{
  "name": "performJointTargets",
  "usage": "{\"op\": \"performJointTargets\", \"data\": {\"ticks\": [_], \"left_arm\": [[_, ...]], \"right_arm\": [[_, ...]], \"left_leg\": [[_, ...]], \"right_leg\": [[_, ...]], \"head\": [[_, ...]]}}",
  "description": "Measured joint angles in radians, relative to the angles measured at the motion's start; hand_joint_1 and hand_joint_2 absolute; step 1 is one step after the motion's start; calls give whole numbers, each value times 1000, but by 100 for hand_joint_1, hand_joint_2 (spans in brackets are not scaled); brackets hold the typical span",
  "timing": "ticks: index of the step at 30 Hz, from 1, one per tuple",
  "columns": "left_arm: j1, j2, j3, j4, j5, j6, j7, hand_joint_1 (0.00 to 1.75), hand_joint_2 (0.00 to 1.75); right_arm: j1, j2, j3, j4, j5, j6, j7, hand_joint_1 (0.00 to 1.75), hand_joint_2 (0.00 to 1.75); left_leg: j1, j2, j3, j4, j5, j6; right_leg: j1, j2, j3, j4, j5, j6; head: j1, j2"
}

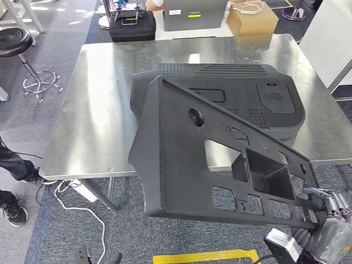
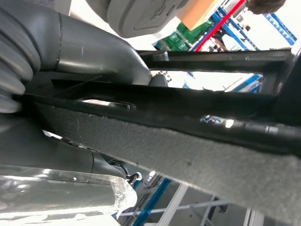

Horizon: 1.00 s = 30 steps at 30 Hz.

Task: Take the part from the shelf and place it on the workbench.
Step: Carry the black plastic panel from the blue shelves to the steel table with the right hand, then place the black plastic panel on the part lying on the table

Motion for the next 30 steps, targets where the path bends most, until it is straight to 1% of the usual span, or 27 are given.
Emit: {"op": "performJointTargets", "data": {"ticks": [1,2,3,4,5,6,7,8,9,11,12,13,14,15,16,17,18,19,20,21,22,23,25,27,30], "left_arm": [[0,0,0,0,0,0,0,0,175],[1,0,0,0,0,0,0,0,175],[1,0,0,0,0,1,0,0,175],[1,0,0,0,0,2,1,0,175],[1,0,0,0,0,2,1,0,175],[1,1,0,0,0,3,1,0,175],[0,1,0,0,0,3,1,0,175],[0,1,0,0,0,3,1,0,175],[0,1,0,0,0,3,1,0,175],[1,0,0,0,1,3,1,0,175],[1,-1,0,0,1,3,1,0,175],[1,-1,0,0,1,3,1,0,175],[1,-2,0,0,0,2,1,0,175],[0,-2,0,0,0,2,1,0,175],[0,-2,0,0,0,2,1,0,175],[0,-2,0,0,0,3,1,0,175],[1,-2,0,0,0,3,1,0,175],[1,-2,0,0,0,3,1,0,175],[1,-2,0,0,0,3,1,0,175],[1,-2,0,0,0,4,2,0,175],[0,-2,0,0,0,7,4,0,175],[0,-2,0,0,0,10,8,0,175],[0,-1,0,0,0,21,14,0,175],[0,0,0,0,0,32,19,0,175],[-1,0,0,0,0,35,20,0,175]], "right_arm": [[0,0,0,1,0,0,1,175,175],[1,0,0,1,0,0,2,175,175],[1,0,0,2,0,0,3,175,175],[1,0,0,2,0,0,4,175,175],[1,0,0,2,0,0,4,175,175],[1,0,0,2,0,0,4,175,175],[1,0,0,2,0,0,5,175,175],[1,0,0,3,0,0,6,175,175],[1,0,0,3,0,0,6,175,175],[1,-1,0,2,1,0,8,175,175],[0,-1,0,1,1,0,8,175,175],[-1,-2,0,0,1,0,8,175,175],[0,-3,1,0,1,0,8,175,175],[0,-3,1,1,1,0,9,175,175],[0,-4,1,2,1,0,10,175,175],[1,-5,1,3,1,0,11,175,175],[1,-6,1,4,1,0,11,175,175],[1,-7,1,5,1,0,12,175,175],[1,-8,2,6,1,0,12,175,175],[0,-8,2,8,1,0,12,175,175],[-1,-8,2,8,2,0,12,175,175],[-2,-8,2,9,3,0,12,175,175],[-1,-8,1,9,5,0,14,175,175],[-1,-9,0,9,9,0,15,175,175],[-2,-9,0,8,13,0,18,175,175]], "left_leg": [[0,0,-36,59,-14,0],[0,0,-59,91,-10,0],[0,0,-65,82,16,2],[-1,0,-51,36,57,6],[-2,0,-29,-28,101,12],[-4,1,-6,-85,133,18],[-7,2,13,-130,148,23],[-10,2,23,-154,150,27],[-12,2,27,-162,143,29],[-9,1,34,-177,140,33],[-6,1,39,-183,140,35],[-2,2,45,-189,140,38],[1,2,50,-192,139,41],[2,3,54,-192,136,44],[2,3,57,-192,133,45],[2,3,61,-192,129,46],[3,2,67,-192,124,45],[4,1,74,-192,119,42],[6,0,83,-192,112,38],[6,-1,90,-192,106,32],[5,-2,94,-191,101,27],[3,-3,95,-190,96,22],[0,-2,92,-187,93,21],[0,-2,94,-191,95,25],[0,-2,101,-201,95,25]], "right_leg": [[1,0,3,0,-3,-3],[3,0,8,0,-7,-5],[4,2,14,0,-12,-6],[5,3,23,0,-17,-5],[6,5,33,0,-24,-3],[8,6,41,1,-30,1],[9,6,45,2,-35,5],[9,6,46,2,-39,11],[8,6,45,0,-40,16],[7,6,47,-1,-44,27],[7,5,44,10,-53,33],[7,4,30,42,-70,39],[4,3,3,95,-95,45],[1,2,-34,161,-119,50],[-2,2,-72,225,-137,55],[-5,1,-101,266,-140,59],[-7,1,-114,271,-122,62],[-9,1,-108,239,-87,64],[-10,1,-88,178,-39,66],[-10,1,-65,117,-4,67],[-8,2,-45,67,19,63],[-7,3,-33,34,26,57],[-7,5,-28,17,17,46],[-8,8,-28,15,13,43],[-6,9,-27,15,9,36]], "head": [[0,0],[0,0],[0,0],[0,0],[0,0],[1,0],[1,0],[1,0],[1,0],[1,0],[2,0],[2,0],[3,0],[4,0],[4,0],[4,0],[4,0],[4,0],[4,0],[4,0],[4,0],[4,0],[3,0],[2,0],[2,0]]}}
